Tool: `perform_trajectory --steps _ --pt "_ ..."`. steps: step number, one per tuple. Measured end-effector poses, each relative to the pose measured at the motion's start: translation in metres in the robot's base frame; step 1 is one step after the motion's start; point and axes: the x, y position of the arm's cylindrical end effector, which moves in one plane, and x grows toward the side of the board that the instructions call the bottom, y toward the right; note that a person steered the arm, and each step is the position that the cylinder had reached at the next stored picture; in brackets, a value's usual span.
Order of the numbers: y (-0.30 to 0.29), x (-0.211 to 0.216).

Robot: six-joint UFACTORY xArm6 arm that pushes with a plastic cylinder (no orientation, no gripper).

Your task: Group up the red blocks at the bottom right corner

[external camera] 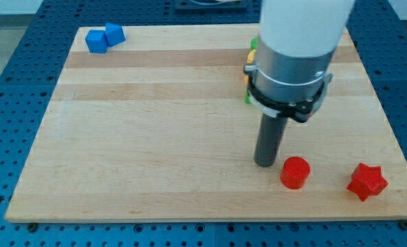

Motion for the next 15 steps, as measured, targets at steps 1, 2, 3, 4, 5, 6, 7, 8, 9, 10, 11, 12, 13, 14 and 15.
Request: perform_trajectory --steps 1,2,3,4,5,6,7,8,9,10,11,12,13,14,15 --pt "0.0 0.021" --pt "0.006 0.039" --pt "0.006 0.041" --pt "0.027 0.041" --pt "0.058 0.04" --pt "0.071 0.04" --pt "0.067 0.041" --pt "0.034 0.04" --pt "0.015 0.015" --pt "0.047 -0.023" --pt "0.05 -0.024" --pt "0.05 -0.024" --pt "0.05 -0.018" --pt "0.053 -0.008" --pt "0.057 -0.003"
